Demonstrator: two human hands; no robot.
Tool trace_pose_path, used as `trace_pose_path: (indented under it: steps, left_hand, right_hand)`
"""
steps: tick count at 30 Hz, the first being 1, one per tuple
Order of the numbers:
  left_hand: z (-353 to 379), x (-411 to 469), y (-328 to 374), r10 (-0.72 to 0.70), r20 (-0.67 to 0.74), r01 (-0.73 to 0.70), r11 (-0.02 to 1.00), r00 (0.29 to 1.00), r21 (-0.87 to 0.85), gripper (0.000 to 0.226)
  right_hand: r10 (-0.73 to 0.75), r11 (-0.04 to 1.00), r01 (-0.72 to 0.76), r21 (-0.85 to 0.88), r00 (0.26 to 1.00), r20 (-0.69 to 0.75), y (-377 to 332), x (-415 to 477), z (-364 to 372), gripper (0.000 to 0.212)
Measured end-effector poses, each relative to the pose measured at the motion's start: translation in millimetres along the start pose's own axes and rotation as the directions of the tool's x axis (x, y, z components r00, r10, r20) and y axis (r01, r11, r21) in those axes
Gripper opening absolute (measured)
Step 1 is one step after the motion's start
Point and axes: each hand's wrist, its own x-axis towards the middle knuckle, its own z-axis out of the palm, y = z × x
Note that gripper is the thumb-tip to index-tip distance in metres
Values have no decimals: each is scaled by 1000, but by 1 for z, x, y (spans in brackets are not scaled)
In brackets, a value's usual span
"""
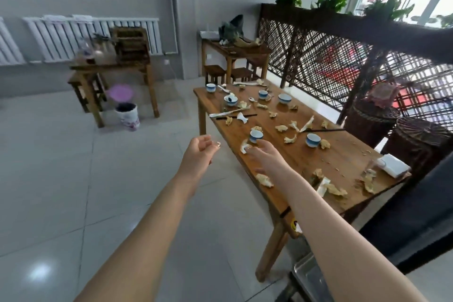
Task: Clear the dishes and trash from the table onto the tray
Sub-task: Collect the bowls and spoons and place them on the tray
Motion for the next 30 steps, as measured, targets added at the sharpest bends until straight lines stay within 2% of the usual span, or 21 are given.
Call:
trace_pose_path:
  steps: [6, 12, 23, 30]
  left_hand:
    - [-39, 44, -10, -14, -105, 8, 998, 994, -63, 22]
    - [-66, 133, -3, -55, -176, 39, 995, 983, -91, 23]
    - [-90, 269, 10, -38, -233, 10, 993, 972, -120, 15]
    - [-134, 372, 4, -49, -171, 26, 991, 984, -131, 14]
  right_hand:
    - [8, 1000, -8, -2, 997, 78, -14, 57, 55, 65]
    - [13, 1000, -15, 15, 991, 130, -46, 144, 94, 62]
    - [-17, 997, 5, 80, 987, 159, -97, 266, 147, 64]
    - [38, 996, -46, 76, 994, 100, -117, 347, 198, 60]
